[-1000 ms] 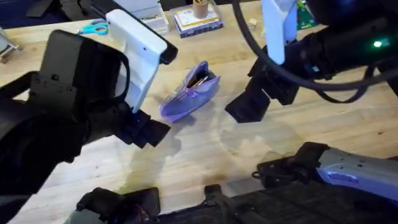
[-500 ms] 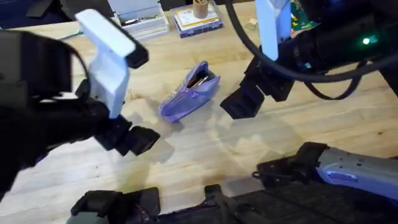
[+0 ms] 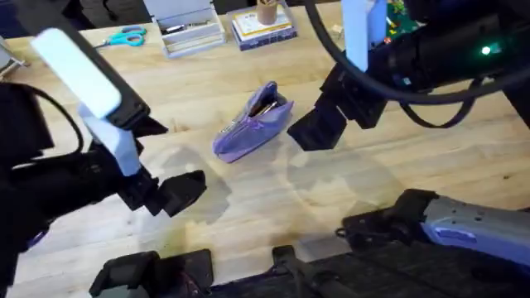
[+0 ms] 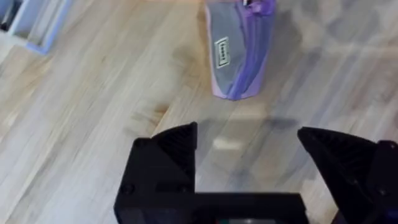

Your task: Unzip the bag, pick up the pens from the table one at a time and place them inside, then zip the bag closed.

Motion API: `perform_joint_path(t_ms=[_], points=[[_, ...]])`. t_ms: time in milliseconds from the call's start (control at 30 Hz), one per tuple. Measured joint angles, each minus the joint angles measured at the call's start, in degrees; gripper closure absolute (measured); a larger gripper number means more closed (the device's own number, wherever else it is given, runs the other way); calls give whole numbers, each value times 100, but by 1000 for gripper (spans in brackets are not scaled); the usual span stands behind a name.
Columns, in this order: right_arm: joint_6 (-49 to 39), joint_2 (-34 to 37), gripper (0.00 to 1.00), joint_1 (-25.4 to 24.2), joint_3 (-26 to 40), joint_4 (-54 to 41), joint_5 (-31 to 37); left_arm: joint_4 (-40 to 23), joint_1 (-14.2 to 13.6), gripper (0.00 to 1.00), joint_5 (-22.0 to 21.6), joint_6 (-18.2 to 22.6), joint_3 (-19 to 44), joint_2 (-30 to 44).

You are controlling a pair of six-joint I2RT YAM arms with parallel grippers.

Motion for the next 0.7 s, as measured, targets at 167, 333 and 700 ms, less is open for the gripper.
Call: perform_joint_path(t_ms=[167, 333, 700], points=[[76, 1, 3, 0, 0, -1, -2, 21, 0, 7, 371, 501, -3, 351], [362, 67, 5, 0, 0, 0, -4, 143, 0, 7, 530, 775, -3, 909], [1342, 681, 3, 471, -137, 535, -20, 294, 0, 7, 783, 1065, -3, 1782]])
